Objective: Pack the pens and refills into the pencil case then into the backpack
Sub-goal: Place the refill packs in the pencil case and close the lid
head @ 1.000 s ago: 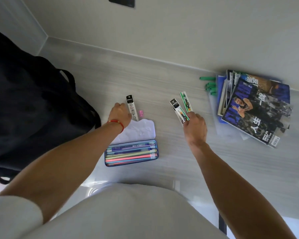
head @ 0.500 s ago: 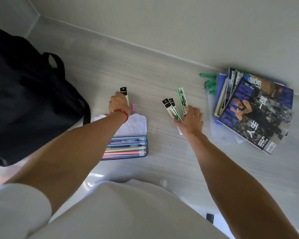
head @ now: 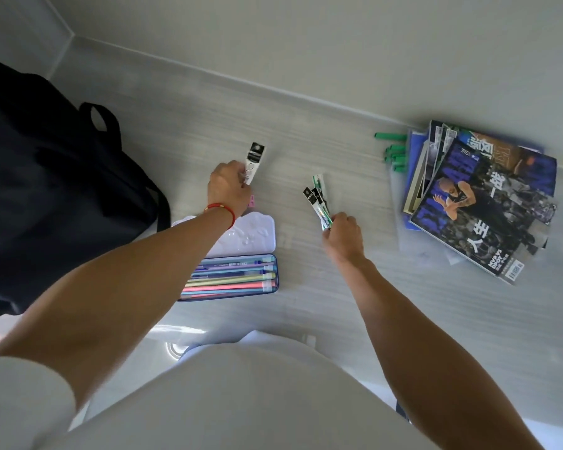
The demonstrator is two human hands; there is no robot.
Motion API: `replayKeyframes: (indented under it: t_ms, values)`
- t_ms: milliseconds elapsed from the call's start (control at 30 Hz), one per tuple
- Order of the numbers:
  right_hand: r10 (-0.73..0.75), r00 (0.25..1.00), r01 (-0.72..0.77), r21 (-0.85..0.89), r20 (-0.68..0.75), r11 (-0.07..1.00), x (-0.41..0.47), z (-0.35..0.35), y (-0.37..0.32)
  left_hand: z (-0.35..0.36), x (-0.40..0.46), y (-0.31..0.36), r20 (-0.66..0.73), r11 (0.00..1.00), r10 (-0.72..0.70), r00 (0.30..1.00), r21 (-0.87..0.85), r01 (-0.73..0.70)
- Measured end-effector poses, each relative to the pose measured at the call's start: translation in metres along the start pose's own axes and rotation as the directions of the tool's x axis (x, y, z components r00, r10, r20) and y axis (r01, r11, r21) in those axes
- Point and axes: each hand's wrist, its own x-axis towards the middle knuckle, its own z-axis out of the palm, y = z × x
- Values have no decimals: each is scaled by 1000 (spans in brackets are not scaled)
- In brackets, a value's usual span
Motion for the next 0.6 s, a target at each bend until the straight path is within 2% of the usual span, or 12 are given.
replayKeyframes:
  t_ms: [100,200,300,367,400,467,533,600]
  values:
    - [16,997,-29,188,72,982,-16,-13,-12,-12,-20,18,-8,992,96,995,-80,-96]
    - [-83,990,27,408,118,912,-44,-23,-32,-18,-58,24,41,977,72,997,-204,-62]
    - [-213,970,103,598,116,795,-72,-28,-53,-28,-86,27,60,957,74,995,-286,-54]
    - [-274,957,140,675,97,724,-85,-31,-65,-37,-91,26,109,931,1,994,-363,39]
    - [-296,952,160,690,81,706,-89,-31,-71,-40,-91,22,179,887,-61,982,-441,135]
    - [-339,940,241,632,37,737,-97,-30,-83,-48,-95,13,359,747,-134,924,-575,332]
    - [-424,906,371,468,8,802,-102,-23,-90,-54,-104,4,470,642,-96,878,-644,415]
    - [-442,892,383,354,99,853,-109,-16,-93,-61,-116,-1,531,539,-20,847,-708,456]
